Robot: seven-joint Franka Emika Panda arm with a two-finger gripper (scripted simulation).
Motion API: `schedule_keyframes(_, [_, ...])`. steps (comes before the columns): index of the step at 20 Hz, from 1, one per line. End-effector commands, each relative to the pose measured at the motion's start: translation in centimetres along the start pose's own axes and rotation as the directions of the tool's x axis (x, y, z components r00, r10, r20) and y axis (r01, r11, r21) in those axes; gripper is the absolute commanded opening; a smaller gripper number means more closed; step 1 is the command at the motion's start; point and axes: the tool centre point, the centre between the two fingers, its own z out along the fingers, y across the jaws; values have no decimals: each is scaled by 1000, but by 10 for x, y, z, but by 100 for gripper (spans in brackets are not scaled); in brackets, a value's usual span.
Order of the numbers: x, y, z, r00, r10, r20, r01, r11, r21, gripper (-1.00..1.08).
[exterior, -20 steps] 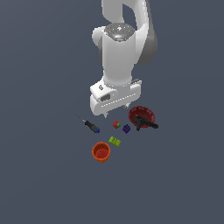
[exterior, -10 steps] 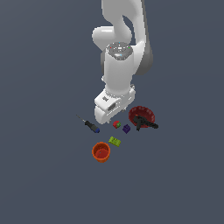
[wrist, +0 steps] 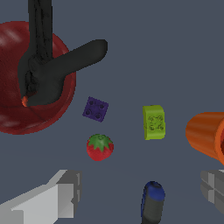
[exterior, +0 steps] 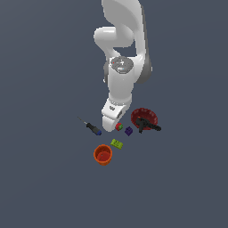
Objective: Pick up a designated object from a clutter of objects.
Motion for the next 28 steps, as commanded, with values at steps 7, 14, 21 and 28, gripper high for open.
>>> schedule_keyframes(7, [-5, -15, 34, 972, -237, -1, 237, 972, 2, 100])
schedule_keyframes(14, [-10, -28, 57, 916, -401, -4, 401, 916, 4, 100])
schedule_keyframes(21, [-12, -37, 71, 869, -495, -8, 495, 869, 5, 100])
schedule_keyframes(28, [-13, -40, 75, 851, -525, -10, 525, 851, 5, 100])
